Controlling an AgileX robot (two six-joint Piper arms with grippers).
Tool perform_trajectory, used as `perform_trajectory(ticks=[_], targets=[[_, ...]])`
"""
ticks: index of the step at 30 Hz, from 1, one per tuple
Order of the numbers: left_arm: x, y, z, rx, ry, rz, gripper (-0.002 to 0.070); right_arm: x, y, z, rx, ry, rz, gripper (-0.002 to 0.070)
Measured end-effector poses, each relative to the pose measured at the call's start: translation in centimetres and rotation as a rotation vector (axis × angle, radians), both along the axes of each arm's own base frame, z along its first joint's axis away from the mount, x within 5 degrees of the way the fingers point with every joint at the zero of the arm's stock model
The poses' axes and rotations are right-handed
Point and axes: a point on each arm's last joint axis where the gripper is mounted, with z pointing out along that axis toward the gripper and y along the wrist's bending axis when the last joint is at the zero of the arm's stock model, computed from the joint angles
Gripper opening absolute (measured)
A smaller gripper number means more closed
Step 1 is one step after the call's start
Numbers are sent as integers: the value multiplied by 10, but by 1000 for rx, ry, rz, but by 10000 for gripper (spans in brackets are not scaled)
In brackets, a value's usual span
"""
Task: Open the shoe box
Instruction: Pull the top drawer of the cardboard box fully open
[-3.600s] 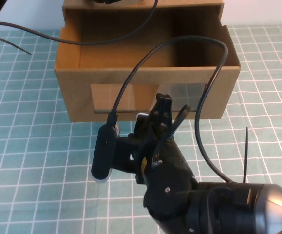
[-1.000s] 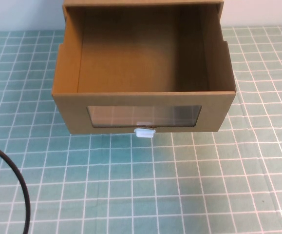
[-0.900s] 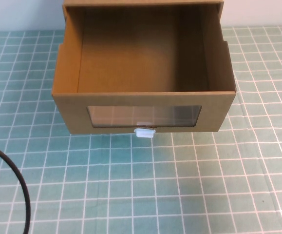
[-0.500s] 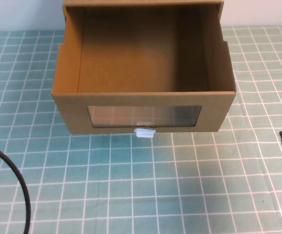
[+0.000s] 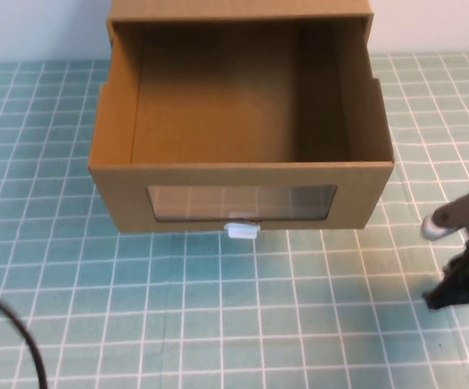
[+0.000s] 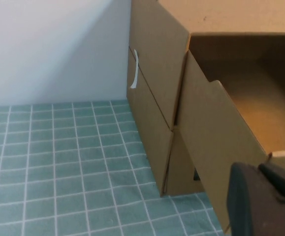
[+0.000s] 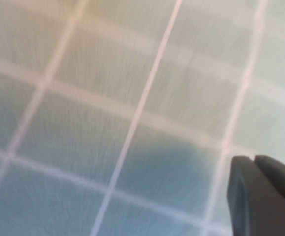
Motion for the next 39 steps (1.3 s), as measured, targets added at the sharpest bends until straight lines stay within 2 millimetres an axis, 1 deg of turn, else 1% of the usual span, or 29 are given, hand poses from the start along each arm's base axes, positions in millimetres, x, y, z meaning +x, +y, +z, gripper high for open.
perform_trajectory(ticks=[1, 3, 5, 8, 10, 13, 16, 19, 24, 26, 28, 30, 32, 34, 39], targets=[[-3, 1, -1, 10, -10, 2, -5, 1, 0, -9, -8, 32, 0, -13], [-11, 3, -9, 53, -26, 11, -5, 0, -1, -19, -21, 72, -5, -13], [-15, 5, -19, 113, -27, 23, -5, -4, -2, -19, -24, 77, -6, -13], [-20, 7, -36, 152, -9, 30, -5, -12, -7, -17, -39, 98, -16, -13], [-23, 7, -44, 160, -6, 33, -5, -18, -10, -11, -50, 102, -29, -13], [-28, 9, -60, 168, 4, 44, -5, -24, -13, 8, -46, 56, -39, -13], [-33, 11, -84, 173, 30, 65, -5, -31, -15, 32, -24, -30, -44, -13], [-38, 13, -108, 182, 52, 88, -5, -41, -18, 61, 8, -144, -47, -13], [-45, 15, -139, 186, 65, 126, -5, -70, -26, 109, 69, -357, -53, -13], [-46, 15, -150, 186, 68, 137, -5, -82, -30, 123, 90, -429, -54, -13], [-46, 16, -164, 186, 98, 143, -5, -96, -33, 132, 113, -498, -51, -13], [-46, 16, -172, 189, 122, 140, -5, -109, -35, 133, 136, -560, -41, -13], [-46, 16, -173, 192, 124, 142, -5, -120, -36, 131, 163, -623, -24, -13], [-46, 16, -173, 201, 121, 144, -5, -132, -38, 121, 184, -668, -8, -14], [-46, 18, -172, 245, 106, 155, -5, -171, -48, 98, 220, -783, 2, -13]])
